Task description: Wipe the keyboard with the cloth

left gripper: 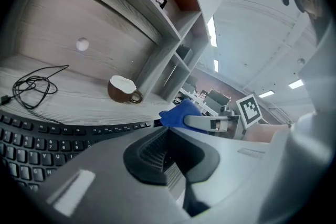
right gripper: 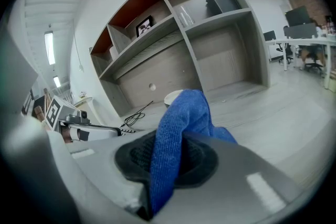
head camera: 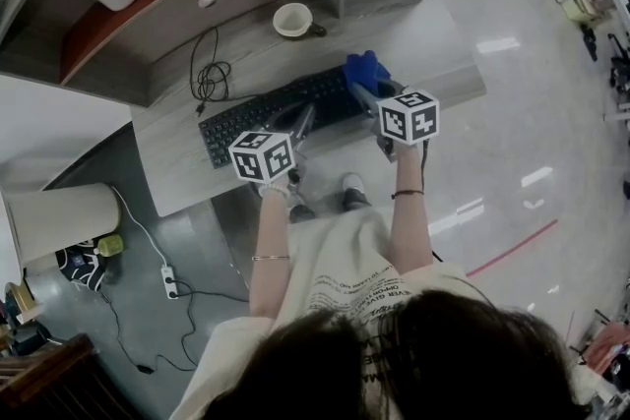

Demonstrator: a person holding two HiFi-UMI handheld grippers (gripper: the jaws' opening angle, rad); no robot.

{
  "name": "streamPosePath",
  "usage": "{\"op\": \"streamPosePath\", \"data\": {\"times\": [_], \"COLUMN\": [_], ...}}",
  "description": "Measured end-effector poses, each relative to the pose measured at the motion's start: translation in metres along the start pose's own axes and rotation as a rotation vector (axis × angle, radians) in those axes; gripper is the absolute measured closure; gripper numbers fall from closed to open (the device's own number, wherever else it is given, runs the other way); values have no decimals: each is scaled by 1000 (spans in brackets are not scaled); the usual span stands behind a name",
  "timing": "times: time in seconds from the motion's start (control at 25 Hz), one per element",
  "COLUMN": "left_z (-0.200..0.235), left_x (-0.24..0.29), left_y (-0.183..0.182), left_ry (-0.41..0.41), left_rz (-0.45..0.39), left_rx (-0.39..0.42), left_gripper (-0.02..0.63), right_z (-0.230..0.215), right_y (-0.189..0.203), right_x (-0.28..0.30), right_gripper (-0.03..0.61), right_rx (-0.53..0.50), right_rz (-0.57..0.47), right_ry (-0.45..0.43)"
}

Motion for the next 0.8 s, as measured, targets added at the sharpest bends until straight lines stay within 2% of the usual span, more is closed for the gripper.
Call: {"op": "streamPosePath", "data": {"times": [0.8], "left_z": [17], "left_x": [-27], "left_y": [9], "left_ry": [-28], "left_rz": [13], "left_rx": [-17], "left_gripper": [615], "right_z": [27], "right_y": [10], "right_x": [16], "right_gripper": [526], "right_rx": [26], "right_rz": [-6], "right_ry": [-20]}}
Point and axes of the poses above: the fingertips, and each gripper's own axes: x forward along the fingers, z to its left, y out of its underside, the point moved 5 cm from there along -x, backward along the fingers, and after that the axes turned 6 degrees about x, right-handed, at the moved point
